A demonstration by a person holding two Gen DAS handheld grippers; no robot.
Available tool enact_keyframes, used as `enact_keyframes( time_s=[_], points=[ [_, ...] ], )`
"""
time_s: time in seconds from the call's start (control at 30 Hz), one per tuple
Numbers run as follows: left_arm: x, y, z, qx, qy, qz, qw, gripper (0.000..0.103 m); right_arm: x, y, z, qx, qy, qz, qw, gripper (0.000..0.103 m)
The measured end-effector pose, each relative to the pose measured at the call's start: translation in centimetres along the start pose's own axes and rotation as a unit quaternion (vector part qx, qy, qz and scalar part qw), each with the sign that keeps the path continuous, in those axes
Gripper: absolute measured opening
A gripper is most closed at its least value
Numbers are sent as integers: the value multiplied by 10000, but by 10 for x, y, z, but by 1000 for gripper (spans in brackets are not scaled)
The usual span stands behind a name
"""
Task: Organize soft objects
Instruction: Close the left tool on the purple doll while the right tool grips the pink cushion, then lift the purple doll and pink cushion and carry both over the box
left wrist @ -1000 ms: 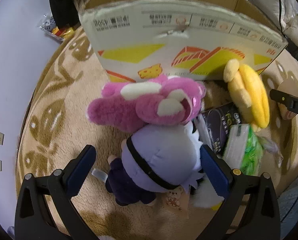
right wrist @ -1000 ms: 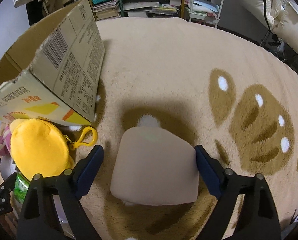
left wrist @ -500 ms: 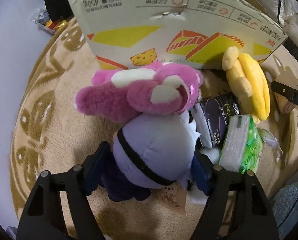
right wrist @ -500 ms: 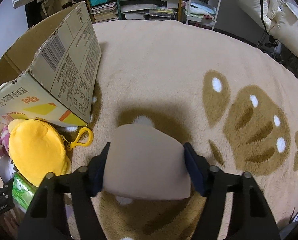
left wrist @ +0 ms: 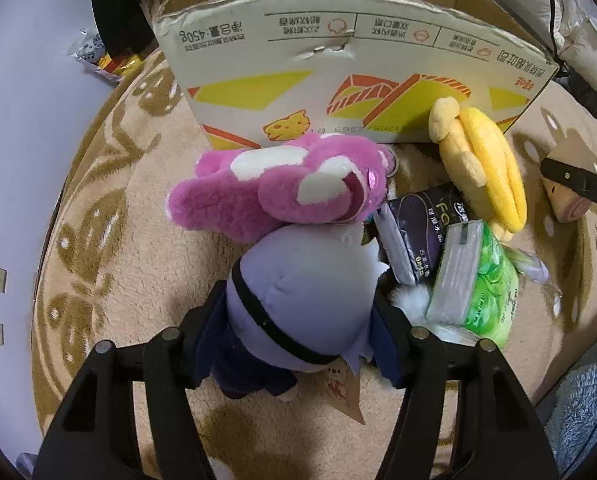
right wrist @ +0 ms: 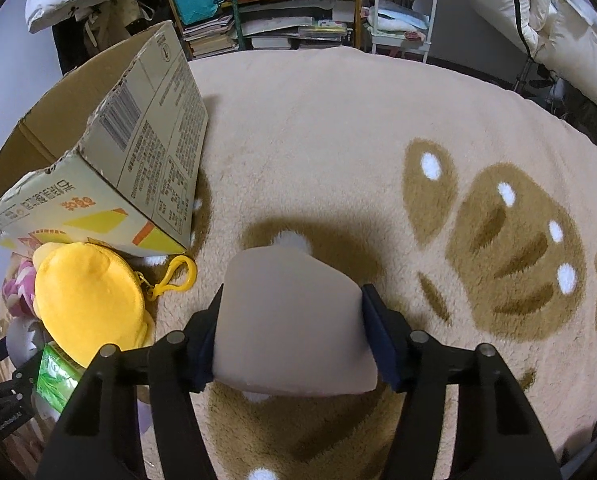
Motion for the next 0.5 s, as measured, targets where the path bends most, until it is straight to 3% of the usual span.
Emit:
enact_keyframes(
  time_s=[0.33,0.5],
  points=[
    [9,4,13,-119,47,235,9996,58,24,10,9,9,-79,411,9991,58],
    [12,5,37,-536,104,389,9978,58,35,12,19,-143,-230,558,9981,56]
  ],
)
Point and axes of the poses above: each gripper's, at about its wrist camera, not at the fingertips, and z roughly against the way its jaws point, x to its left, y to its underside, the point moved 4 cm from there along -z, roughly the way its jaws point, and after that the axes turned 12 degrees about -y, right-handed, at the moved point
